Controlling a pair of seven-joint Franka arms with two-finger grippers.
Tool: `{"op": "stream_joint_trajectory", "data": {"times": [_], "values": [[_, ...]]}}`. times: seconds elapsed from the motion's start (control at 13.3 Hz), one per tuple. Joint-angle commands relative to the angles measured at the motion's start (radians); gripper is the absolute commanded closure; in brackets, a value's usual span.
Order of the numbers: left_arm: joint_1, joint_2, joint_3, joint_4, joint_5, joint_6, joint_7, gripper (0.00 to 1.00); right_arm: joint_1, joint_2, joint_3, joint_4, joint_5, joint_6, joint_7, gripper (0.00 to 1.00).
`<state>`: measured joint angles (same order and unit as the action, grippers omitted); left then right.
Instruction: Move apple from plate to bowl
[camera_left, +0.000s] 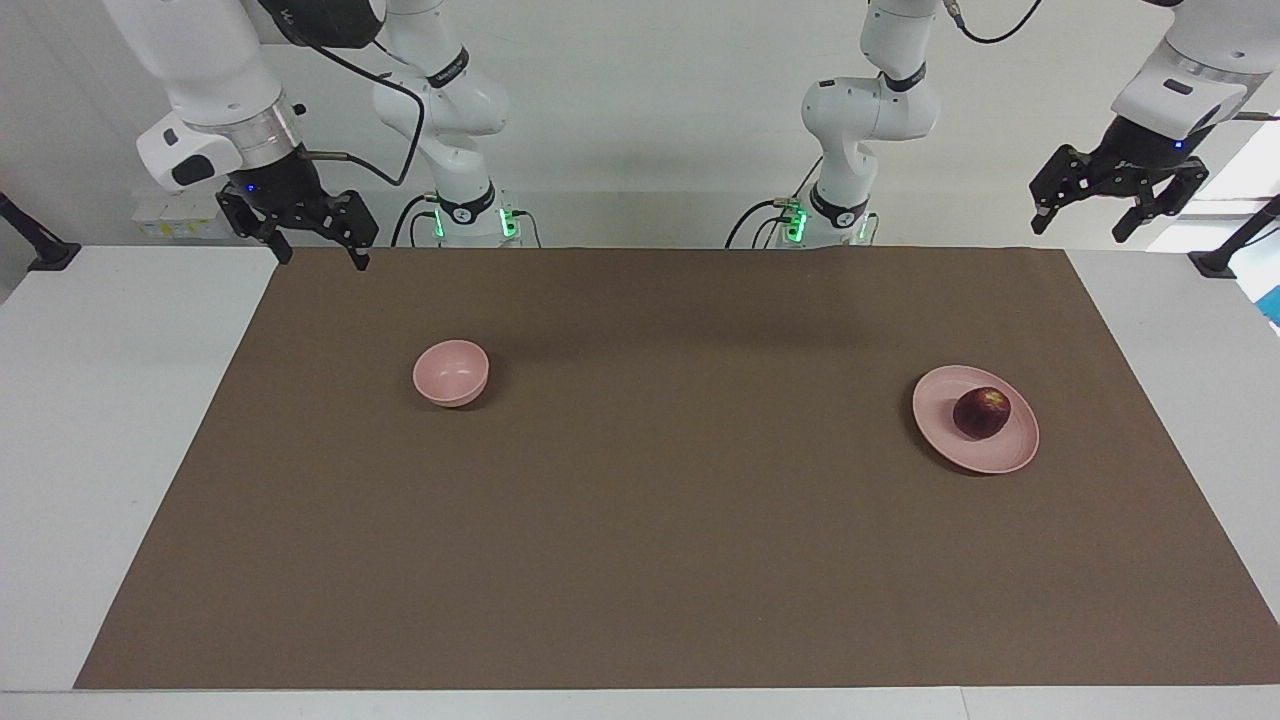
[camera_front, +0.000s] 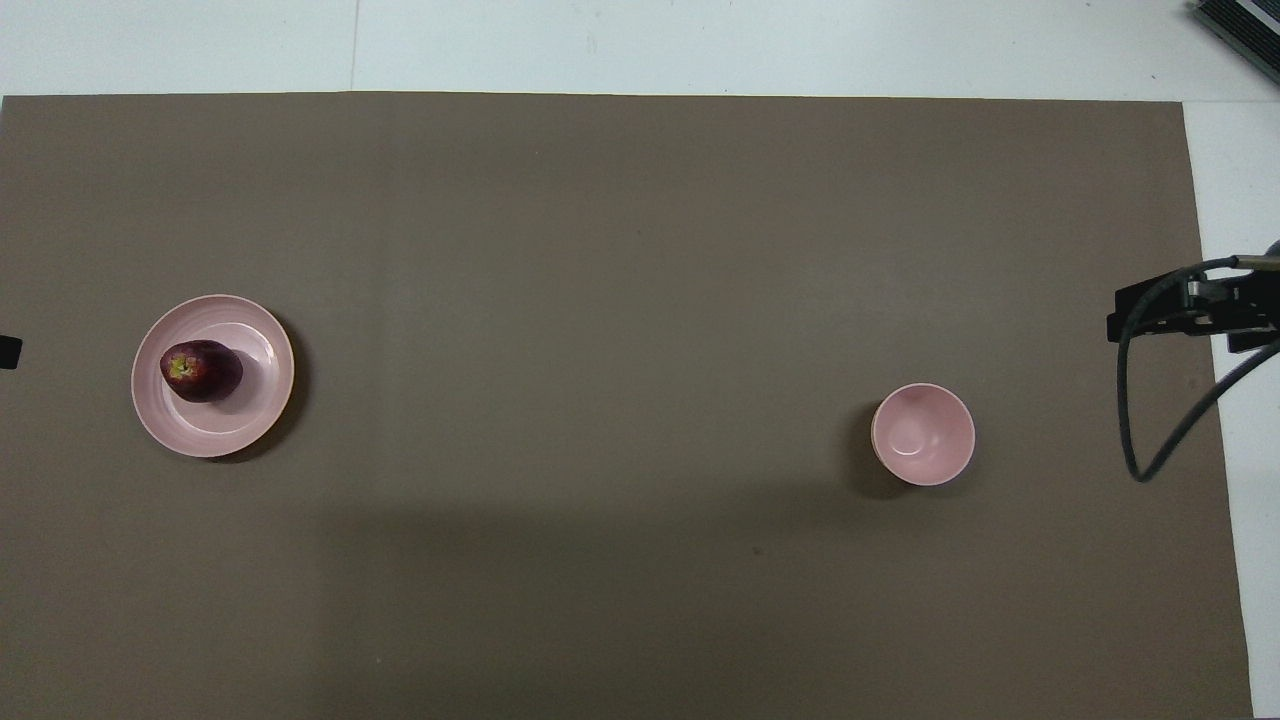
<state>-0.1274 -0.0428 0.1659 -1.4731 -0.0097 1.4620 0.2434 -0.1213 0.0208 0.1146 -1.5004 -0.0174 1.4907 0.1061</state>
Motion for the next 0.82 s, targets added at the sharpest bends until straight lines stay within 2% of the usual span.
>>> {"op": "stream_joint_trajectory", "data": {"times": [0.0, 0.38, 0.75], "values": [[-0.017, -0.032, 0.004, -0.050, 0.004, 0.058, 0.000, 0.00, -0.006, -0.015, 0.000, -0.018, 0.017, 0.000, -0.016, 0.00], [-0.014, -0.037, 0.006, -0.194, 0.004, 0.216, 0.001, 0.00, -0.006, -0.015, 0.000, -0.017, 0.017, 0.000, -0.016, 0.00], [-0.005, -0.032, 0.006, -0.441, 0.002, 0.475, -0.001, 0.00, -0.006, -0.015, 0.000, -0.018, 0.017, 0.002, -0.014, 0.00]]}}
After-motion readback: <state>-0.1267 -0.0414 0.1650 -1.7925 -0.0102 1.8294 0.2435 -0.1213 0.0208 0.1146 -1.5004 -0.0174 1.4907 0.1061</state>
